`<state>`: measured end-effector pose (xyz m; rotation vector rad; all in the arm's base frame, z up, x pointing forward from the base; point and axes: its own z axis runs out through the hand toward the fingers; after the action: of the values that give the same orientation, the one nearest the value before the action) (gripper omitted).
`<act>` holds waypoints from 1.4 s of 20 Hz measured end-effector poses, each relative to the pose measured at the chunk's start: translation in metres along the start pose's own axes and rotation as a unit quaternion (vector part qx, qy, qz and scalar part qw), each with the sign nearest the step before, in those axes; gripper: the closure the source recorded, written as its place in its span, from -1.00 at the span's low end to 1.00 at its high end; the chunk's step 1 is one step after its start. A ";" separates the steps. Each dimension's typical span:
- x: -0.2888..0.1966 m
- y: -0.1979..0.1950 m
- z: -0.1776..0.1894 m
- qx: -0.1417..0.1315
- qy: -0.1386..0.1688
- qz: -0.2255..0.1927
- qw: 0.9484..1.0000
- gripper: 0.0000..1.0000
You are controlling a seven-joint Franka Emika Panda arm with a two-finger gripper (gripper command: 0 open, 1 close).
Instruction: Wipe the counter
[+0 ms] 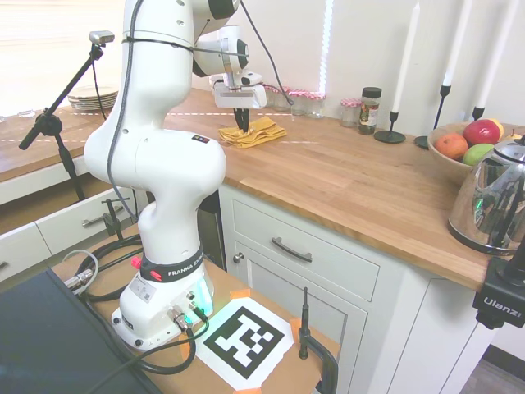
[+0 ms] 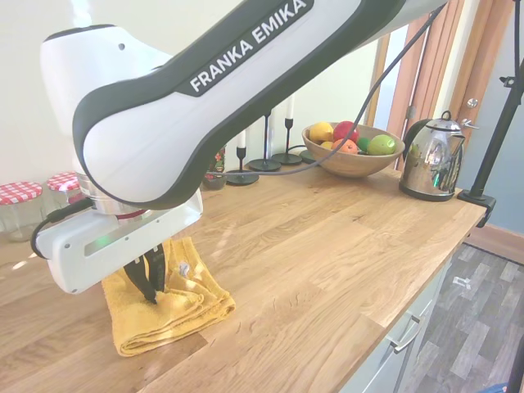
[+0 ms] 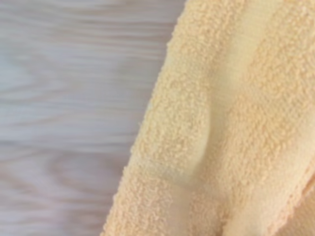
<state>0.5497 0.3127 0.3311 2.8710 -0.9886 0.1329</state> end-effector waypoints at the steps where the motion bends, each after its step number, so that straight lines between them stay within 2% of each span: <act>1: 0.000 -0.001 0.000 -0.002 0.000 -0.001 1.000 1.00; 2: 0.000 -0.001 0.000 -0.003 -0.001 0.000 1.000 1.00; 3: 0.000 -0.001 0.000 -0.004 -0.001 0.000 1.000 -1.00; 28: -0.003 0.000 -0.005 -0.008 -0.002 -0.002 1.000 -1.00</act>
<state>0.5477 0.3153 0.3358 2.8588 -0.9796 0.1183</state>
